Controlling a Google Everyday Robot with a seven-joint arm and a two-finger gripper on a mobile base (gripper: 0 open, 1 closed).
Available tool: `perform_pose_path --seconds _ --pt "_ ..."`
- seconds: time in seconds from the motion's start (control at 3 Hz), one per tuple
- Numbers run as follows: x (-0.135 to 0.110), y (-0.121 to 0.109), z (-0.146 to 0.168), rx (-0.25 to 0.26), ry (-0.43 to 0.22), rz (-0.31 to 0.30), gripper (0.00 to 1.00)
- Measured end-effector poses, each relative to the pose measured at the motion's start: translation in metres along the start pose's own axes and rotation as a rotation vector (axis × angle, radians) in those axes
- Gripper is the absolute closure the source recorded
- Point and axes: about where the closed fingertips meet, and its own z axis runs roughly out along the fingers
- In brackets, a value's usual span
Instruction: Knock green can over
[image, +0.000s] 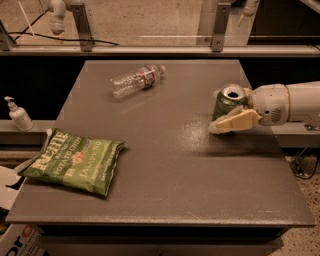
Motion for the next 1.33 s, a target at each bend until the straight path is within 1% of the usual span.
perform_pose_path --seconds 0.33,0.67,1.0,1.33 --pt "-0.013 0.003 0.003 -0.025 0.075 -0.069 0.65" --pt "-0.022 0.018 0.02 -0.07 0.278 -0.184 0.88" --pt "-0.025 0.036 0.042 -0.116 0.512 -0.332 1.0" --pt "-0.016 0.057 0.063 -0.173 0.729 -0.489 1.0"
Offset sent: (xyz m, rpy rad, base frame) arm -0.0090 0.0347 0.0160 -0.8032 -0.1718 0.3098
